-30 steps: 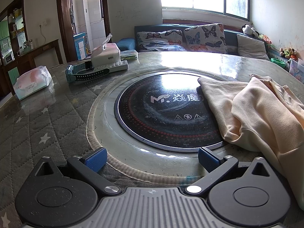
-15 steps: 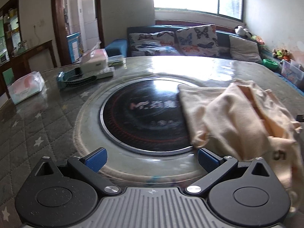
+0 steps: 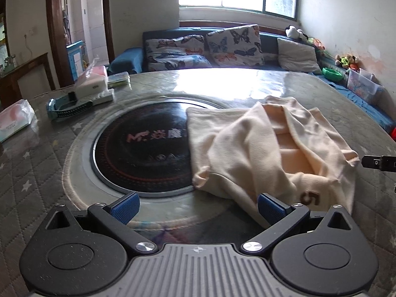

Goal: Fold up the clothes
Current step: 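Move both grippers toward the crumpled cream sweatshirt on the table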

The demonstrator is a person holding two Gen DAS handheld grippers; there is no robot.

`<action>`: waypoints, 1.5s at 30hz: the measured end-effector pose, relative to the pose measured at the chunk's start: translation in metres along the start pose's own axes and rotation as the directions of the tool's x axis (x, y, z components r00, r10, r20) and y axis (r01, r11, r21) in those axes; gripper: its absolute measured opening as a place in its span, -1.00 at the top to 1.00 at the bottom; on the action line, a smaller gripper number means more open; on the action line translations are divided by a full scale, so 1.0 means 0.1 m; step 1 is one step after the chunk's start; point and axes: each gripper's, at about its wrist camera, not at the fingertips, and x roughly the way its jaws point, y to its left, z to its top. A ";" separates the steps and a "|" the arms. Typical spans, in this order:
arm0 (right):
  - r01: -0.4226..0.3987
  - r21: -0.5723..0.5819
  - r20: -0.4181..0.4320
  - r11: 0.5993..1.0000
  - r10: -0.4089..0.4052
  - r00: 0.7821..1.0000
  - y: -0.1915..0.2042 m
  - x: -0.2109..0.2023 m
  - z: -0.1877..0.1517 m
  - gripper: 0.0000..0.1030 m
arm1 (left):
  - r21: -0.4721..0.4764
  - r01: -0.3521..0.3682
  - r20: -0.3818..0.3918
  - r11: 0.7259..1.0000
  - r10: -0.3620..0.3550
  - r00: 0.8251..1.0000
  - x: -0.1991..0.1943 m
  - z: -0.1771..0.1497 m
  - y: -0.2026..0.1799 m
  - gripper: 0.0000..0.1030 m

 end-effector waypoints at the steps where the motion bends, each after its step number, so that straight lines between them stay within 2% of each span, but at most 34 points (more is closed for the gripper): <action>1: 0.001 -0.018 0.005 1.000 -0.001 1.000 0.03 -0.04 -0.01 -0.91 | 0.004 0.002 -0.004 1.000 -0.002 1.000 0.00 0.00 -0.02 -1.00; 16: -0.031 -0.092 0.025 0.995 0.034 0.999 0.26 -0.30 -0.13 -0.92 | 0.017 0.048 0.007 0.999 -0.049 0.999 -0.16 0.01 -0.23 -1.00; 45: -0.068 -0.146 0.013 0.987 0.070 0.997 0.45 -0.53 -0.30 -1.00 | 0.067 0.048 0.017 0.997 -0.049 0.999 -0.33 -0.11 -0.36 -1.00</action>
